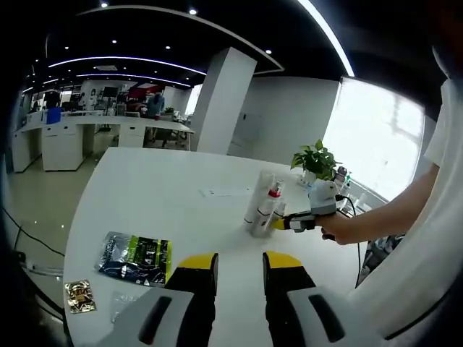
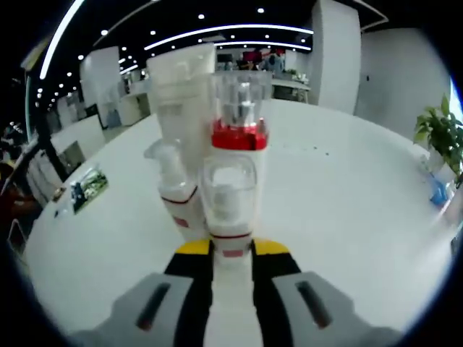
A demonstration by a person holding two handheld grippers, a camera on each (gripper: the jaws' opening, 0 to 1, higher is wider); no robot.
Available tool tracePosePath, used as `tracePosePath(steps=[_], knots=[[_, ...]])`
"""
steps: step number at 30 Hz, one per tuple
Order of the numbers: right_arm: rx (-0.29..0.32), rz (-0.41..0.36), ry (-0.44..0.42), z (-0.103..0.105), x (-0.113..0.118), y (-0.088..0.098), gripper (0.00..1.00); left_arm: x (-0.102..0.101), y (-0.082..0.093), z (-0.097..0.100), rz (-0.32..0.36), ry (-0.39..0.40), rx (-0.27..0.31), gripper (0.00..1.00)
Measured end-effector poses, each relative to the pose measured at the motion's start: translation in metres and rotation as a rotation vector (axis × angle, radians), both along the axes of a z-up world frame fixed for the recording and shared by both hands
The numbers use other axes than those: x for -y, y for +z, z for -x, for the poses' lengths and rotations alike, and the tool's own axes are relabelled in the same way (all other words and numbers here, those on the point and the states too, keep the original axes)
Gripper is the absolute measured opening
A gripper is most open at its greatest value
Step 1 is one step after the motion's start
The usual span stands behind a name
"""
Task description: Arrange the skincare products in the storage area until every visible bottle or jar stands upright without overlapping.
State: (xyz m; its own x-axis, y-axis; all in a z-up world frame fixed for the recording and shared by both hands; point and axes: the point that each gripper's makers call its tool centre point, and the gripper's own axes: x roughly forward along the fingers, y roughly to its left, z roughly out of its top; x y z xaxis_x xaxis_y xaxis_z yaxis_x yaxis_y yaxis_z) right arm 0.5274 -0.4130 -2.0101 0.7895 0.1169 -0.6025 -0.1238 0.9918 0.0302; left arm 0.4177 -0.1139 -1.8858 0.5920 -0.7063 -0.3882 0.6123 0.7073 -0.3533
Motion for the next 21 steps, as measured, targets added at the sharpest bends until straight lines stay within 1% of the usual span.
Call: tracePosePath(steps=[5, 8, 9, 11, 14, 15, 18, 21], knots=[[0.002, -0.007, -0.025, -0.005, 0.000, 0.000, 0.19, -0.006, 0.000, -0.001, -0.004, 0.012, -0.001, 0.25], [-0.023, -0.033, -0.053, -0.003, 0.001, -0.006, 0.29, -0.007, 0.000, -0.001, -0.007, 0.013, -0.002, 0.25], [-0.032, -0.028, -0.053, 0.000, 0.001, -0.008, 0.30, -0.008, 0.000, -0.001, -0.007, 0.012, -0.003, 0.25], [-0.034, -0.029, -0.045, 0.002, 0.001, -0.008, 0.27, -0.008, 0.000, -0.002, -0.010, 0.012, -0.003, 0.25], [-0.035, -0.028, -0.031, 0.006, 0.002, -0.007, 0.26, -0.005, 0.000, -0.003, -0.006, 0.008, -0.004, 0.25], [-0.033, -0.027, -0.021, 0.007, 0.002, -0.007, 0.24, -0.003, -0.001, -0.003, -0.008, 0.001, -0.003, 0.25], [-0.028, -0.022, 0.001, 0.007, 0.001, -0.004, 0.19, 0.001, -0.001, -0.002, -0.007, -0.008, -0.004, 0.25], [-0.022, -0.030, 0.002, 0.006, 0.001, -0.002, 0.17, 0.003, -0.001, -0.003, -0.003, -0.015, -0.007, 0.25]])
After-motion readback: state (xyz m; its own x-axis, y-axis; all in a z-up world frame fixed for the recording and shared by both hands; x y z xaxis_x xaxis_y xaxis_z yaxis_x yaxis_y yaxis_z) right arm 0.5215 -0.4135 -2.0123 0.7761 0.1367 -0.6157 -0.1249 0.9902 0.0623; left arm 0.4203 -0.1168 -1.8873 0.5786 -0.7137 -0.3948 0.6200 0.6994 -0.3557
